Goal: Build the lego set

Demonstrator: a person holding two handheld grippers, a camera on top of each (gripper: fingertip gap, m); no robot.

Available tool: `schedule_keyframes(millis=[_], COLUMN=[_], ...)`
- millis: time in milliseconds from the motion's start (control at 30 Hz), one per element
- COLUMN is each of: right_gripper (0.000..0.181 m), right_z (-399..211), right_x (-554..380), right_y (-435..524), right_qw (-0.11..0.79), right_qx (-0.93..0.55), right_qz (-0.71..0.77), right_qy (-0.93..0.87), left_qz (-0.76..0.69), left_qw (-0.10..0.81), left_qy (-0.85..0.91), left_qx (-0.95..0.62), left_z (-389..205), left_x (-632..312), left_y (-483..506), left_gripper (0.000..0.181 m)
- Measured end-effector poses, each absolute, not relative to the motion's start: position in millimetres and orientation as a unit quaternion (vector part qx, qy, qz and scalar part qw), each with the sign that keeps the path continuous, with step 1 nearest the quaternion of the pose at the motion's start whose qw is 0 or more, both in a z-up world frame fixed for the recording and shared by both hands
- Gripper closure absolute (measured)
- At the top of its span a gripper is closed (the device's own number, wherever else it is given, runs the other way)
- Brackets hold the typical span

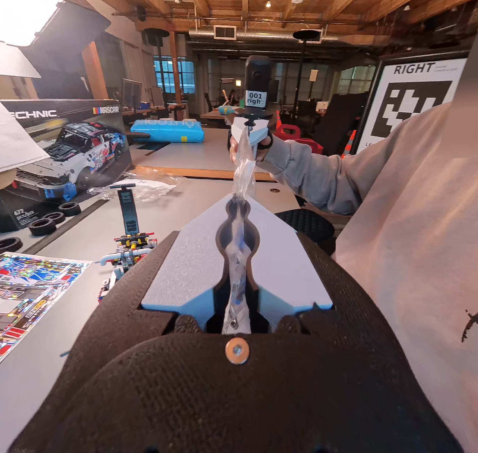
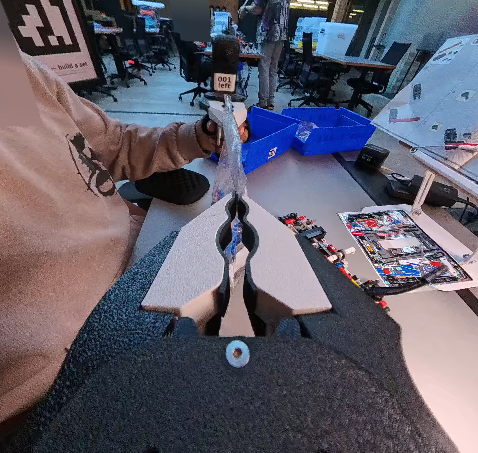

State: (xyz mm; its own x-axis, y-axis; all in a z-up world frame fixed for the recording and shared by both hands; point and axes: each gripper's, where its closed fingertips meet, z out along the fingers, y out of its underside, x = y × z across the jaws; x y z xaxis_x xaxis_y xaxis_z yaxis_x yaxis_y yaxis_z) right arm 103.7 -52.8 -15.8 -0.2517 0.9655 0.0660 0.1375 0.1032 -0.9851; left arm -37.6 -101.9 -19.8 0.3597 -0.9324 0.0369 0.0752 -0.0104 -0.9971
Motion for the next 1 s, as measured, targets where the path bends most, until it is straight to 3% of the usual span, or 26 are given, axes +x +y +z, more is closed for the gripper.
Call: schedule_keyframes(millis=[600, 700, 833, 1000], right_gripper=[0.181, 0.181, 0.181, 0.181], right_z=[-22, -22, -21, -22], right_x=[115, 113, 113, 122], right_y=[-45, -45, -41, -45], right_qw=[0.410, 0.408, 0.419, 0.425], right_qx=[-0.466, -0.466, -0.466, -0.446], right_qz=[0.522, 0.524, 0.517, 0.532], right_qy=[-0.585, -0.585, -0.583, -0.581], left_qz=[-0.476, -0.495, -0.463, -0.428], left_qw=[0.615, 0.609, 0.602, 0.624], left_qy=[0.353, 0.345, 0.377, 0.343], left_qx=[-0.520, -0.514, -0.531, -0.557], left_z=[-6, 6, 5, 1], left_x=[-46, -43, -33, -39], left_y=[-122, -120, -116, -101], left_gripper=[0.181, 0.161, 0.181, 0.181])
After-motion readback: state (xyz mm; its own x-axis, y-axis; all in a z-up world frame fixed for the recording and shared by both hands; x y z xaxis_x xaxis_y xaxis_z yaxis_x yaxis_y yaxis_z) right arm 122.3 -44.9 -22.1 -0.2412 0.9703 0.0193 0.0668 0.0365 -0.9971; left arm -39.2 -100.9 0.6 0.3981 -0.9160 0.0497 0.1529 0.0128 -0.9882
